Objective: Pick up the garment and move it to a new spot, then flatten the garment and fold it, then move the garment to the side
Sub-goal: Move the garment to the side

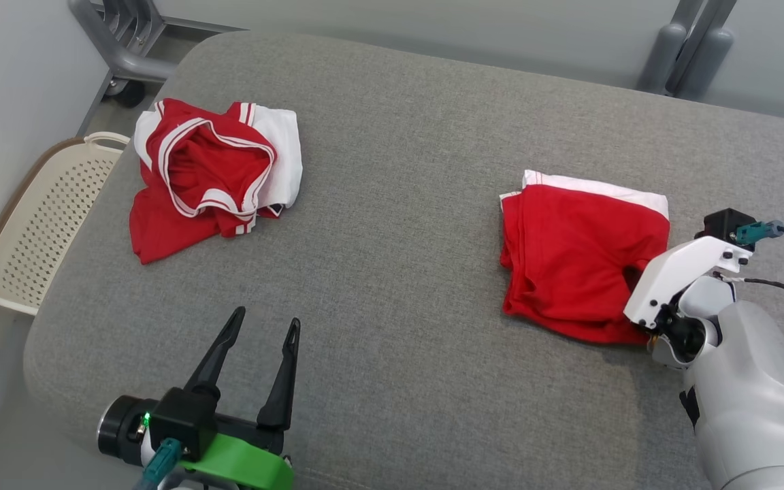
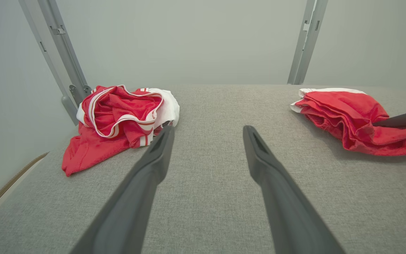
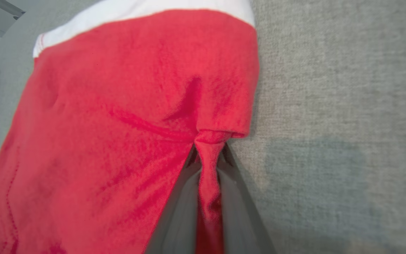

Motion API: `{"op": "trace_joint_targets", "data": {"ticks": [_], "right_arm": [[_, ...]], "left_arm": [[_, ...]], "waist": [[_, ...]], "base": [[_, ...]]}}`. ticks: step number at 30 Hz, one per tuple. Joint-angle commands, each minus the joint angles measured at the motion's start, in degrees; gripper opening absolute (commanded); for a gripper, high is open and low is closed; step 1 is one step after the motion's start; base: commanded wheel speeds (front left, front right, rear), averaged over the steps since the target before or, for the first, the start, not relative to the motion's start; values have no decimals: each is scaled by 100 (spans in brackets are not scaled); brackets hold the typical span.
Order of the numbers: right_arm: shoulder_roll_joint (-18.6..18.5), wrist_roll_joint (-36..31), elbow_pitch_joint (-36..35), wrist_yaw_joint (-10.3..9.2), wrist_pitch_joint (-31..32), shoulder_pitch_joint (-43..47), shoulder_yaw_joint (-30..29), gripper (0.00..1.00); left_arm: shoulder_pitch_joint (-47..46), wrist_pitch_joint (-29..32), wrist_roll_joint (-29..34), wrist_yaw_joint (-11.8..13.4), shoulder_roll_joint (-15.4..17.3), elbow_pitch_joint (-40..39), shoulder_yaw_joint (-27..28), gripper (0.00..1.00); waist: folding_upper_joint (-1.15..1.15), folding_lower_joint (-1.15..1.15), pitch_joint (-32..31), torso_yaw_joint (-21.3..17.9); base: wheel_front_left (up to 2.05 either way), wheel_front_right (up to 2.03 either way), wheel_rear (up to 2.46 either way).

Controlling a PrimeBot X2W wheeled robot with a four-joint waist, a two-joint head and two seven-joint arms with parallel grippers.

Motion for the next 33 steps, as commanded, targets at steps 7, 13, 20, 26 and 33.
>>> {"op": "trace_joint_targets", "data": {"ticks": [7, 13, 20, 26, 33], "right_arm": [[28, -286, 301, -10, -103, -54, 244, 0], [-12, -517, 48, -11, 58, -97, 674, 0], [-290, -592, -535, -8, 436, -95, 1389, 0], [-772, -431, -1058, -8, 653, -229, 1903, 0], [-1634, -588, -1468, -8, 595, -457, 1998, 0]], "left_arm": [[-87, -21, 109, -47, -92, -35, 94, 100], [-142, -20, 196, -57, -138, -114, 146, 100], [-255, -13, 275, -99, -167, -226, 172, 100], [-465, -13, 394, -189, -124, -305, 121, 100], [-804, -11, 563, -321, -16, -422, -91, 100]], "waist": [[0, 0, -7, -237], [0, 0, 14, -783], [0, 0, 219, -1613], [0, 0, 575, -2235], [0, 0, 1188, -2593]], "base": [[0, 0, 0], [0, 0, 0], [0, 0, 0], [0, 0, 0], [0, 0, 0]]}}
